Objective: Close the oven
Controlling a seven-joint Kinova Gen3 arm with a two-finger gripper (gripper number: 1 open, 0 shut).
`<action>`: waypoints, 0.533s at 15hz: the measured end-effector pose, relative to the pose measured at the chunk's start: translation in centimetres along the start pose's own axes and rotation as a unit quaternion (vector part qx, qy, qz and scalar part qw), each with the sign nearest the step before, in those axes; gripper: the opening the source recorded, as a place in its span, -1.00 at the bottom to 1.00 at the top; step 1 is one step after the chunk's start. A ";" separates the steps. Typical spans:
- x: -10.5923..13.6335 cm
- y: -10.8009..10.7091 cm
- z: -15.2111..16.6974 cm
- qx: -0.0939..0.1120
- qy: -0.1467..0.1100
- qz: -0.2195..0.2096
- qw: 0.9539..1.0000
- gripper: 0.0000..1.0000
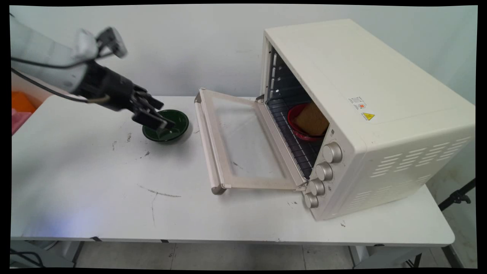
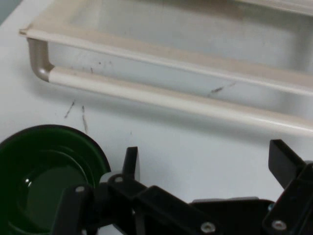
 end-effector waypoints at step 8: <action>-0.8 0.1 8.7 -0.018 -0.036 0.052 0.998 1.00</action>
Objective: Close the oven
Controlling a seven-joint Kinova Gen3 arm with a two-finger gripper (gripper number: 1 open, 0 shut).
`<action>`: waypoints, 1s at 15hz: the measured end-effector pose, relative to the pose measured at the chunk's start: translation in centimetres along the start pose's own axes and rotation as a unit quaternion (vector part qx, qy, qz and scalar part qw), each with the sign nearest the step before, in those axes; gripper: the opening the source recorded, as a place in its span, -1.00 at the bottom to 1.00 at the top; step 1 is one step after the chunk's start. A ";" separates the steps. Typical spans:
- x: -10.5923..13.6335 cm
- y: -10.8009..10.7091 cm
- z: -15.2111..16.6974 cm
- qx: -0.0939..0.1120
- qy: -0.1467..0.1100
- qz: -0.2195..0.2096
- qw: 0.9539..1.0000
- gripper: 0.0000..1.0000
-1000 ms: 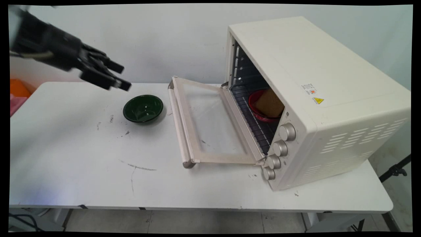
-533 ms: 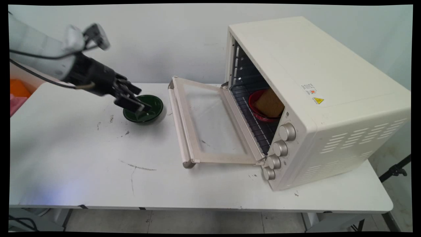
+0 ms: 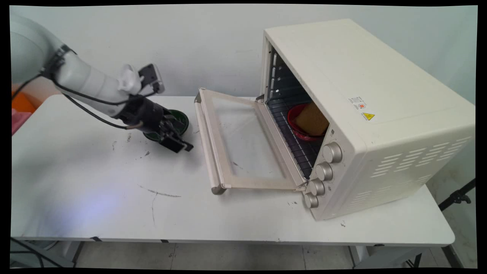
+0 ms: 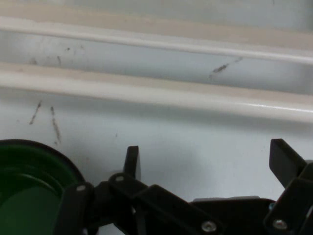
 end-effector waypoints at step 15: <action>0.6 -1.8 7.9 -0.013 0.012 0.056 0.998 -1.00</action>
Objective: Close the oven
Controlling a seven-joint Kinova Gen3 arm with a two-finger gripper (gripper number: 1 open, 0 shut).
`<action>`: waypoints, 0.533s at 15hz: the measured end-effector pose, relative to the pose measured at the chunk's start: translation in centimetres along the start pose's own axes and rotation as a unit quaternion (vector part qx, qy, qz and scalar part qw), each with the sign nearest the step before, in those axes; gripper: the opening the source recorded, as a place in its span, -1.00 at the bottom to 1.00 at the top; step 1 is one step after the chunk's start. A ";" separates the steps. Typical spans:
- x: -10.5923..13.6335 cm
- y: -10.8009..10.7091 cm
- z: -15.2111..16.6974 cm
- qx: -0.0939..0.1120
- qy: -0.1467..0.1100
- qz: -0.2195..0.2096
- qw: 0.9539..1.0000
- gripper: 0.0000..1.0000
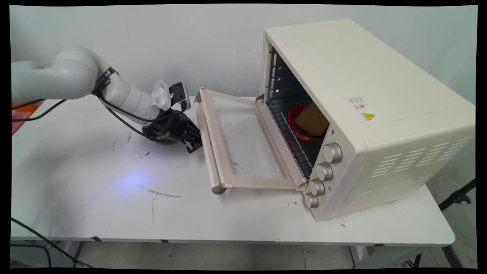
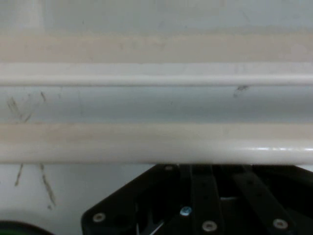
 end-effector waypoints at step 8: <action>1.0 -0.6 0.1 0.000 0.048 0.007 0.999 -1.00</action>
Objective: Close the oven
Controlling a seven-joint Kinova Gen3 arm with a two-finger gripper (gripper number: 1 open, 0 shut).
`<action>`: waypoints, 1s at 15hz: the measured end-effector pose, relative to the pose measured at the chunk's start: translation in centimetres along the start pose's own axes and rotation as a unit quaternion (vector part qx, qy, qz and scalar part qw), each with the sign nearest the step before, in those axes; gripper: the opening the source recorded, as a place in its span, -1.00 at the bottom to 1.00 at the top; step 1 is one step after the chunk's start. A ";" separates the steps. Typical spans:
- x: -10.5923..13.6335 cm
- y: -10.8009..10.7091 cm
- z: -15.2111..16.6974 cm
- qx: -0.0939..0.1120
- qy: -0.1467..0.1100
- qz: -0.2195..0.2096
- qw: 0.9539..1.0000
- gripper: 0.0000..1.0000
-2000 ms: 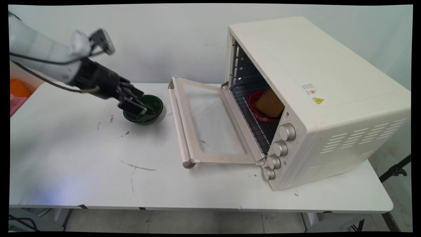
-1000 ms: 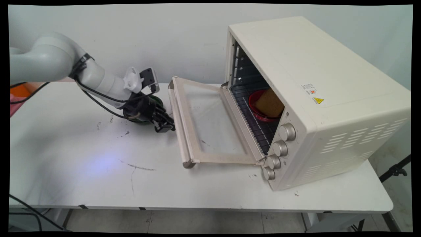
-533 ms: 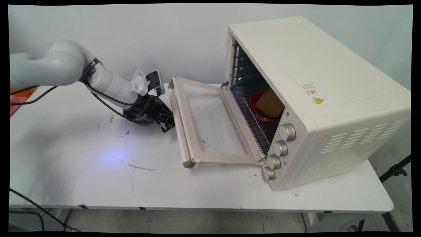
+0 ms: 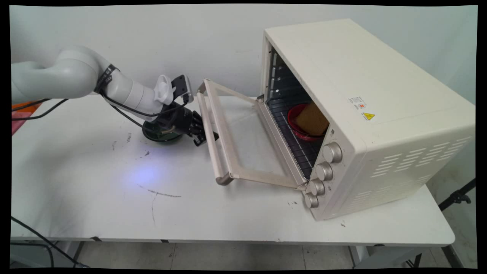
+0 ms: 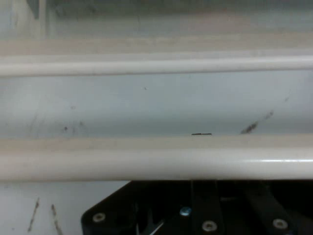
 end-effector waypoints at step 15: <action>7.5 -1.0 -1.1 0.005 0.059 -0.021 0.998 -1.00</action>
